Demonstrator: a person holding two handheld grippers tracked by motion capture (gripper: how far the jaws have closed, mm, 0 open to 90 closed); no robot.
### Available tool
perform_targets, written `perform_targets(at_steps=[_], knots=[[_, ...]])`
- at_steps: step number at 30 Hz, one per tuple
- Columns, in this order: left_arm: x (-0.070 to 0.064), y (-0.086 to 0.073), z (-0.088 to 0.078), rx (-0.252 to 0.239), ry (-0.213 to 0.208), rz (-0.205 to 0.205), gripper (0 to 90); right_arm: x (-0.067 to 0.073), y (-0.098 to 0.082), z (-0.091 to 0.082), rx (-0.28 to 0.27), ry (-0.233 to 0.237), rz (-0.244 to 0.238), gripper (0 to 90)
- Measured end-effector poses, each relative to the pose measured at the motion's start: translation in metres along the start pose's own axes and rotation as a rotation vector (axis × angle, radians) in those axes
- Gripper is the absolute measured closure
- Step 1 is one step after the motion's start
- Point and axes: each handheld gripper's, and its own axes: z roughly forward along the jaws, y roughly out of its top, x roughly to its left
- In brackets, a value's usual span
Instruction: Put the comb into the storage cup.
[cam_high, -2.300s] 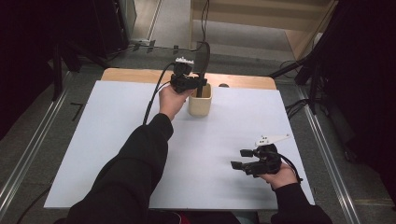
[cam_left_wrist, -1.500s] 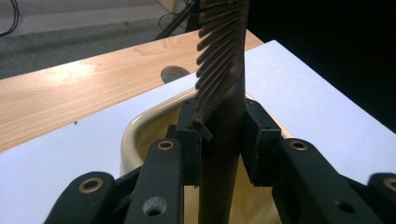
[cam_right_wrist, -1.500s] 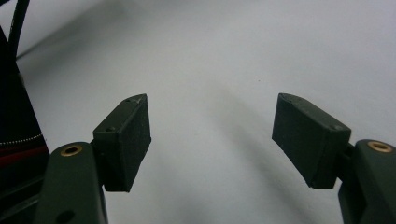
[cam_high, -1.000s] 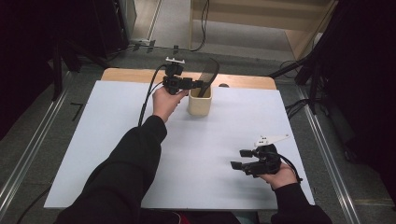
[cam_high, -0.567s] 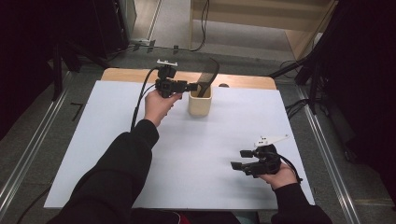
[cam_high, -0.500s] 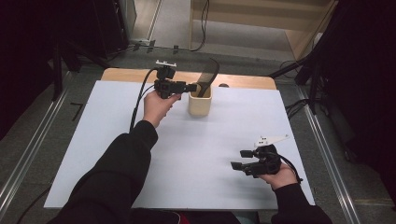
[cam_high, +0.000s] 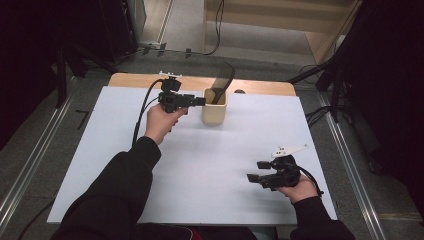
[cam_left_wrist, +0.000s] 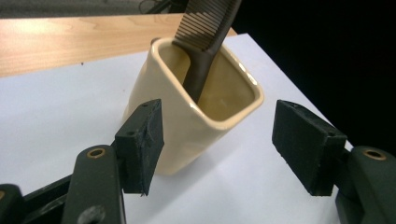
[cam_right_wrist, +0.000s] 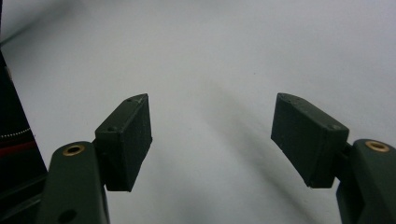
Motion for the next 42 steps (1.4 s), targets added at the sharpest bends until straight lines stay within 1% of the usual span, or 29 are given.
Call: perform_targets(at_steps=[1,5,8,10,16,20,21,22,25,29,31,34,35,39,42], knots=[[0.000,-0.001,-0.001,0.002,-0.002,0.006,34.6,0.000,0.000,0.000,0.000,0.000,0.000,27.1],[-0.002,-0.004,-0.005,0.002,-0.025,0.002,34.6,-0.001,0.000,0.000,0.000,0.001,0.000,27.0],[-0.004,-0.007,-0.008,0.005,-0.029,0.009,34.6,-0.001,0.000,0.001,0.002,-0.003,0.000,27.1],[-0.004,-0.008,-0.009,0.002,-0.043,0.002,34.5,-0.001,0.000,0.001,0.002,-0.005,0.001,27.0],[-0.004,-0.014,-0.013,-0.003,-0.050,0.005,33.2,-0.002,0.000,0.002,0.007,-0.010,0.006,26.9],[-0.005,-0.019,-0.014,0.008,-0.042,0.016,33.2,-0.002,0.000,0.002,0.005,-0.010,0.006,26.9],[-0.004,-0.021,-0.015,0.014,-0.047,0.019,33.2,-0.002,0.000,0.002,0.005,-0.010,0.007,26.9],[-0.005,-0.022,-0.015,0.013,-0.048,0.017,33.2,-0.002,0.000,0.002,0.006,-0.010,0.009,26.9],[-0.004,-0.026,-0.018,0.022,-0.068,0.007,33.2,-0.003,0.000,0.002,0.005,-0.013,0.013,26.9],[-0.004,-0.030,-0.021,0.016,-0.083,0.001,33.2,-0.003,0.000,0.002,0.005,-0.015,0.015,26.9],[-0.005,-0.031,-0.022,0.017,-0.085,0.007,33.2,-0.003,0.000,0.002,0.005,-0.016,0.015,26.9],[-0.006,-0.033,-0.024,0.020,-0.075,0.024,33.2,-0.004,0.000,0.002,0.006,-0.016,0.015,26.9],[-0.006,-0.034,-0.025,0.022,-0.076,0.023,33.2,-0.004,0.000,0.002,0.005,-0.016,0.016,26.9],[-0.007,-0.036,-0.029,0.022,-0.084,0.030,33.2,-0.004,0.000,0.002,0.006,-0.015,0.015,26.9],[-0.008,-0.039,-0.030,0.022,-0.099,0.032,33.0,-0.004,0.000,0.002,0.007,-0.015,0.015,26.9]])
